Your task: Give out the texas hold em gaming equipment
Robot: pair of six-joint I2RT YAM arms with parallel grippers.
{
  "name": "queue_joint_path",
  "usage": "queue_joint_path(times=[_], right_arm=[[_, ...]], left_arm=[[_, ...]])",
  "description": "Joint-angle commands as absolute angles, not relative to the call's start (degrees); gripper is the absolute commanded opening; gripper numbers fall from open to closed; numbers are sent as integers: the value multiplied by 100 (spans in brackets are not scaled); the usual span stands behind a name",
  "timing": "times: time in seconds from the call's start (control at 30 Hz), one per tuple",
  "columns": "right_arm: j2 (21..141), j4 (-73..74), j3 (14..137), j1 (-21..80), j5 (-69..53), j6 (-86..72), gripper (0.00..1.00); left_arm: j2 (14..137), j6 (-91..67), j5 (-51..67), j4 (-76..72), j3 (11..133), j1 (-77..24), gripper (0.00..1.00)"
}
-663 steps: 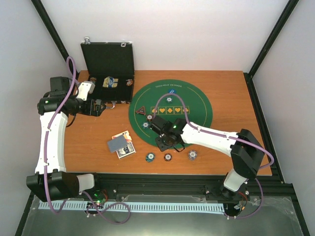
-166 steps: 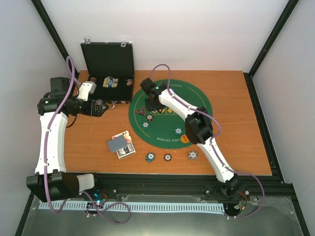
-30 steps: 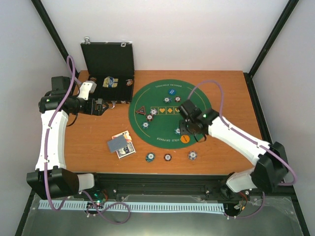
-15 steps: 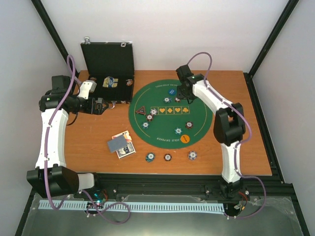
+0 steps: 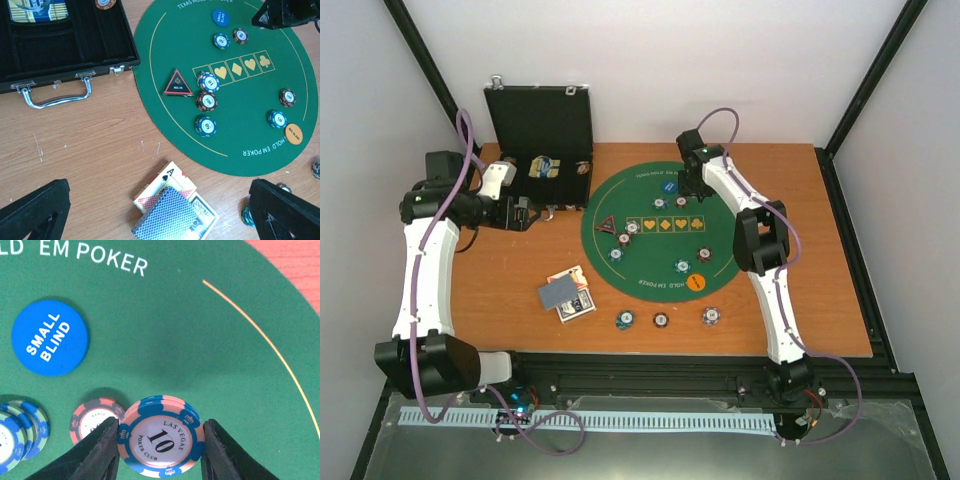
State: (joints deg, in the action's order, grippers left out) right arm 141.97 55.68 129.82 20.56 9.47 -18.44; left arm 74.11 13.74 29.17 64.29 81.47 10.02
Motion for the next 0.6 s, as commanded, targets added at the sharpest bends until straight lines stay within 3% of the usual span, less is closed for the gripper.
queue_joint_path(times=[0.0,0.37,0.4,0.47,0.57], right_arm=[[14408,5688,13326,1965,853,-1754,26],[14972,5781,13910,1894,599,-1799,29],[14999,5836,13967,1886,624,-1816,32],[14986,5842,13983,1864,612,-1797,49],[14898,5868,13989,1833,649,-1757,59]], left_arm=[[7500,1380,2987,6381,8323,1042,100],[7545,1422,2898,6363,8323,1041,100],[7548,1427,2889,6370,8320,1043,100],[7541,1446,2876,6372,8299,1043,100],[7516,1442,2873,6357,8250,1040,100]])
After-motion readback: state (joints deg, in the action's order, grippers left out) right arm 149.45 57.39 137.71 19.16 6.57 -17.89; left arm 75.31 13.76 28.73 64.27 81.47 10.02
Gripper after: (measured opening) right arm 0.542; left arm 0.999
